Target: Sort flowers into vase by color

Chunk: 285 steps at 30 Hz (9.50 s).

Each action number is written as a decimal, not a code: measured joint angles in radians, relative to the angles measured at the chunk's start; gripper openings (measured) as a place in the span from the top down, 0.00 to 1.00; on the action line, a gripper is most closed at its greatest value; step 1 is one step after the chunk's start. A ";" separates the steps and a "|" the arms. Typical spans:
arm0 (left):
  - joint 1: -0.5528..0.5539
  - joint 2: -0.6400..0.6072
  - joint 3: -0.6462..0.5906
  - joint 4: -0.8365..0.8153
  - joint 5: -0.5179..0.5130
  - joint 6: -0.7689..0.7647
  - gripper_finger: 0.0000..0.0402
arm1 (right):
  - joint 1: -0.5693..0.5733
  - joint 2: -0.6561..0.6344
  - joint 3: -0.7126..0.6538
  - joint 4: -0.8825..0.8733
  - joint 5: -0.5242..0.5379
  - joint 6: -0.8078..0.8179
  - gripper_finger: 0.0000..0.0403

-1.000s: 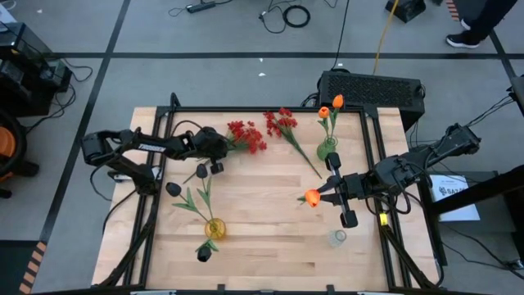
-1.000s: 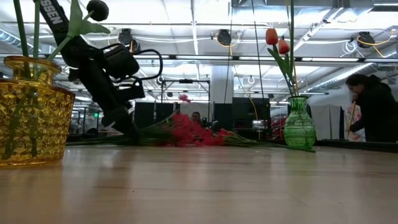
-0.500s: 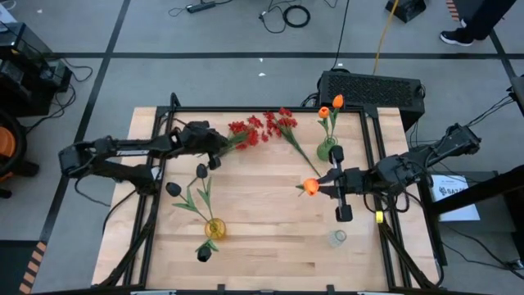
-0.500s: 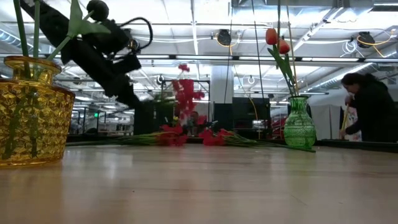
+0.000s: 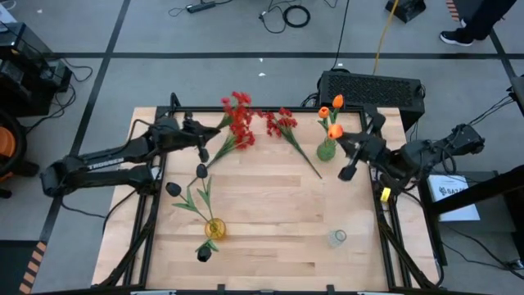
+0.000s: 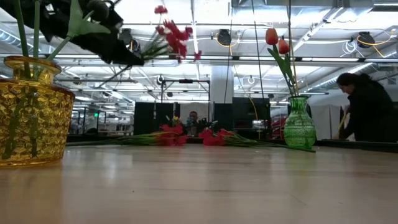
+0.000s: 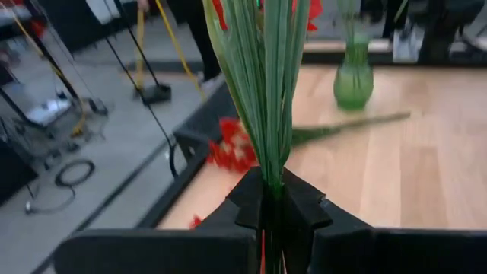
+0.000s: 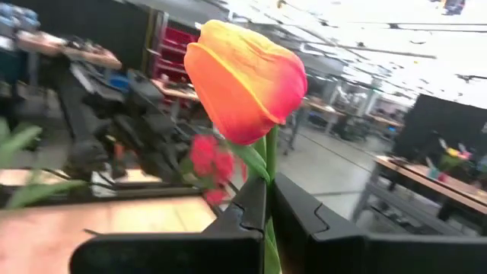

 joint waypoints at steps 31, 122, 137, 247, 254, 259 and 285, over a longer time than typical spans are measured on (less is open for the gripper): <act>0.000 -0.234 0.008 0.023 0.041 0.002 0.94 | -0.040 -0.151 -0.266 0.412 0.180 -0.197 1.00; -0.256 0.057 0.294 0.416 0.413 -0.240 0.94 | 0.221 0.158 0.030 0.376 -0.089 -0.199 0.22; -0.517 0.212 0.505 0.242 0.310 -0.091 0.94 | -0.081 0.514 0.140 0.630 -0.594 -0.009 0.22; -0.635 0.064 0.414 -0.286 -0.304 -0.208 0.19 | 0.753 0.565 0.422 -1.159 0.466 1.572 1.00; -0.635 0.075 0.414 -0.252 -0.303 -0.222 0.19 | 0.836 0.360 0.422 -1.356 0.419 1.616 1.00; -0.635 0.075 0.414 -0.253 -0.320 -0.234 0.19 | 0.921 0.290 0.338 -1.367 0.428 1.637 1.00; -0.635 0.075 0.414 -0.192 -0.374 -0.234 0.19 | 0.919 0.334 -0.100 -0.638 0.598 1.521 1.00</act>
